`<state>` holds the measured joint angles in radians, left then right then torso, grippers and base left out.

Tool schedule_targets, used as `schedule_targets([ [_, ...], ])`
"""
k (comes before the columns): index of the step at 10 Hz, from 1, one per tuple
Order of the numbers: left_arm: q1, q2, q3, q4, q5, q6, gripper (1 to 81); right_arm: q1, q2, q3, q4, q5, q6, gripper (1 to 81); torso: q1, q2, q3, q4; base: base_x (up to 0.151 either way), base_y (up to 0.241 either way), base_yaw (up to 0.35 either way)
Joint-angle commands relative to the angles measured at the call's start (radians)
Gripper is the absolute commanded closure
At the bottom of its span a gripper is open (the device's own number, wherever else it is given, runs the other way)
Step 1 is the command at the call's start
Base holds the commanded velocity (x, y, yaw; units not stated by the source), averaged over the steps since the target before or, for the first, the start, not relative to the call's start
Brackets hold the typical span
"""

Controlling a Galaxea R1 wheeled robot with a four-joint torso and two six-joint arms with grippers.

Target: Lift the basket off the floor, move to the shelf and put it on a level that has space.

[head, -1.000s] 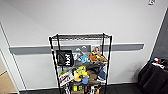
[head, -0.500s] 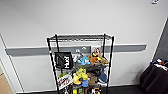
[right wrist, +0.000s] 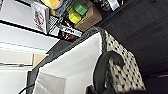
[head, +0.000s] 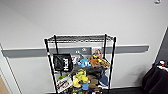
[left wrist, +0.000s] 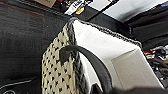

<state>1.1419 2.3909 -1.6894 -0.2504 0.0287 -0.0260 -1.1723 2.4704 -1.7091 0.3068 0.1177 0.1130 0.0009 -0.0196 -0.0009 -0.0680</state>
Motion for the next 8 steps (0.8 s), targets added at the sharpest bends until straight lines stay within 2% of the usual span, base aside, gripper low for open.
schedule_targets([
  [1,-0.106,-0.030,0.034,0.011,0.028,0.006,81.1,0.098,-0.026,0.034,-0.003,-0.026,0.002,81.1,0.000,0.000,0.000,0.000,0.125,0.000,0.000],
  [8,-0.106,-0.030,0.036,0.011,0.026,0.006,81.1,0.091,-0.026,0.030,-0.003,-0.026,0.001,81.1,0.000,0.000,0.000,0.000,0.125,0.000,0.000],
])
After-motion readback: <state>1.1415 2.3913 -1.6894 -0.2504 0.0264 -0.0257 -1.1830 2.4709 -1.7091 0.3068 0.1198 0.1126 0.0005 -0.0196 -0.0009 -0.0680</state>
